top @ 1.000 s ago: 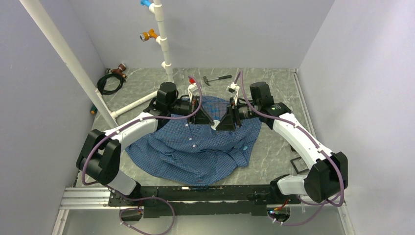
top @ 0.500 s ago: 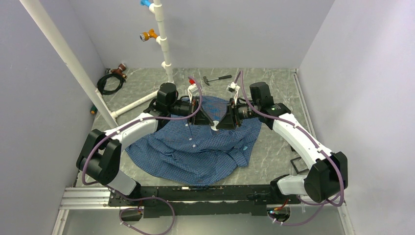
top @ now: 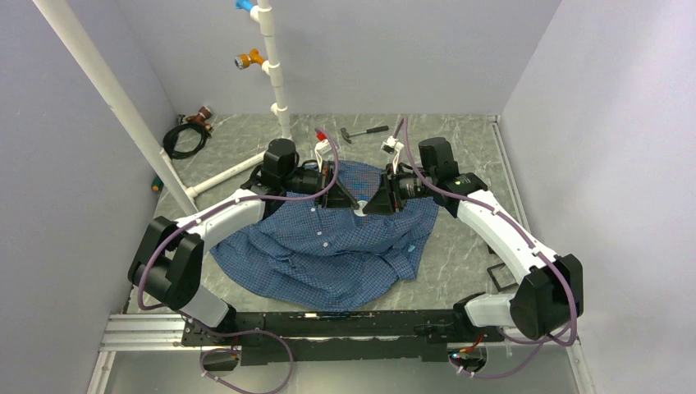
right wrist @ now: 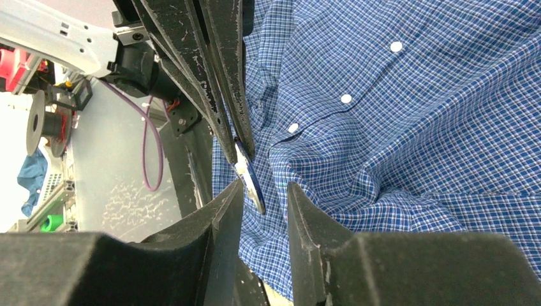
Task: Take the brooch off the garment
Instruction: Close the brooch.
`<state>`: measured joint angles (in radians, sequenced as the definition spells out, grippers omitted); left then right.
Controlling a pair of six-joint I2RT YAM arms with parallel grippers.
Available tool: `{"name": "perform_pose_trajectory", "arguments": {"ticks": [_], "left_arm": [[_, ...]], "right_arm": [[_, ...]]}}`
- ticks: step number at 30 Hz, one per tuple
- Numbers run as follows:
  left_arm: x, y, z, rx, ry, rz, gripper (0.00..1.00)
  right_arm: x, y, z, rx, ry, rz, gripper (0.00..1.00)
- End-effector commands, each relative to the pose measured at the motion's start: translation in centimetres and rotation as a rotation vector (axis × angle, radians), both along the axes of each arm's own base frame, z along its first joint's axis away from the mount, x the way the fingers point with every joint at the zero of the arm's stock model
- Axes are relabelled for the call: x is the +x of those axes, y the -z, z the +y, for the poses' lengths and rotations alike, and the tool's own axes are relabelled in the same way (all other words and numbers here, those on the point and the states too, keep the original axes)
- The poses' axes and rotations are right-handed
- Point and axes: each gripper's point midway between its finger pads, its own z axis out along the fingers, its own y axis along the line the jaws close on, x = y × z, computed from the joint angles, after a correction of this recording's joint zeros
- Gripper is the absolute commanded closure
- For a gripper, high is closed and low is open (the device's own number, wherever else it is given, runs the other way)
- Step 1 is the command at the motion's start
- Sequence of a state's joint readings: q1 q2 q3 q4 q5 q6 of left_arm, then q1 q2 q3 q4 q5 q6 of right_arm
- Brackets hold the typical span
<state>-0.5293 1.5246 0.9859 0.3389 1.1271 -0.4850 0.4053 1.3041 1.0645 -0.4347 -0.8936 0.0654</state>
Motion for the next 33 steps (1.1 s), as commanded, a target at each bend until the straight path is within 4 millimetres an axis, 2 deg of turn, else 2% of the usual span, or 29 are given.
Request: {"name": "perform_pose_trajectory", "arguments": {"ticks": [1,10,21,33], "left_arm": [[-1.4,-2.0,-0.2,-0.047,0.061,-0.064,1.00],[-1.5,-2.0,-0.5,-0.047,0.067,-0.042,1.00],[-2.3,-1.2,-1.3,-0.034,0.098,-0.022,1.00],[-2.3,-1.0,-1.3,-0.030,0.094,-0.011,1.00]], "right_arm": [[2.4,0.2,-0.5,-0.044,0.092,-0.075,0.68],[3.6,0.7,-1.2,-0.092,0.157,-0.095,0.70],[4.2,0.6,-1.1,-0.089,0.180,-0.087,0.77],[5.4,0.9,-1.9,-0.117,0.259,-0.076,0.83]]}}
